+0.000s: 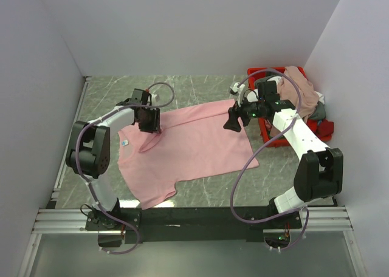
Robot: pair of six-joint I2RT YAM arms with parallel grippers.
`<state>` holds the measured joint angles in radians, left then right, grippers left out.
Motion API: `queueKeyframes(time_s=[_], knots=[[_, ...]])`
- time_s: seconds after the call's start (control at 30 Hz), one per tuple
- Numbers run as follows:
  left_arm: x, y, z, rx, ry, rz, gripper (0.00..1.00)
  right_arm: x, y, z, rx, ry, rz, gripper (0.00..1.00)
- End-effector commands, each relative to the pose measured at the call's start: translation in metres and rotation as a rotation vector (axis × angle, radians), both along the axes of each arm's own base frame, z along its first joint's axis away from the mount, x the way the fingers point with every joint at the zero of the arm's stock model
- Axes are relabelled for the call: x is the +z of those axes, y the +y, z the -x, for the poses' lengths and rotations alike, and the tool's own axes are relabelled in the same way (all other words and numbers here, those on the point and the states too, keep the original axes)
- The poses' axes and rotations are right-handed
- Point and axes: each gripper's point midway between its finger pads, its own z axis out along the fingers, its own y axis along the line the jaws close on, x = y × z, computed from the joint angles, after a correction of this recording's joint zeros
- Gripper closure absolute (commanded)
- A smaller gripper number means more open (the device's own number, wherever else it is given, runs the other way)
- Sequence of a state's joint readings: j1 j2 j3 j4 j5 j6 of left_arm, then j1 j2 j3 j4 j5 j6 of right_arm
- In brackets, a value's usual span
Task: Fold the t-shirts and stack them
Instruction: Fold the tshirt
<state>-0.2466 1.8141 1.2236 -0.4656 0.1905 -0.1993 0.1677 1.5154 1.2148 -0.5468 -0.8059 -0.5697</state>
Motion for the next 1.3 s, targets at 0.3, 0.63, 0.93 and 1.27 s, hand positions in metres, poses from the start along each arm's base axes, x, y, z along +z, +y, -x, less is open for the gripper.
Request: queueKeyframes(time_s=[0.3,0.63,0.93,1.27], knots=[[-0.012,-0.051,0.031,-0.197,0.146,0.218,0.54,0.012,0.000,0.001,-0.002,-0.028,-0.015,0.23],[0.080,-0.029,-0.015,-0.024,-0.222,0.208,0.41,0.016,-0.006,0.003,-0.008,-0.046,-0.008,0.23],[0.084,0.097,-0.031,0.608,-0.191,0.274,0.44,0.015,-0.006,0.003,-0.009,-0.052,-0.016,0.23],[0.033,0.158,-0.035,0.918,-0.077,0.159,0.55,0.014,-0.006,0.003,-0.011,-0.042,-0.019,0.23]])
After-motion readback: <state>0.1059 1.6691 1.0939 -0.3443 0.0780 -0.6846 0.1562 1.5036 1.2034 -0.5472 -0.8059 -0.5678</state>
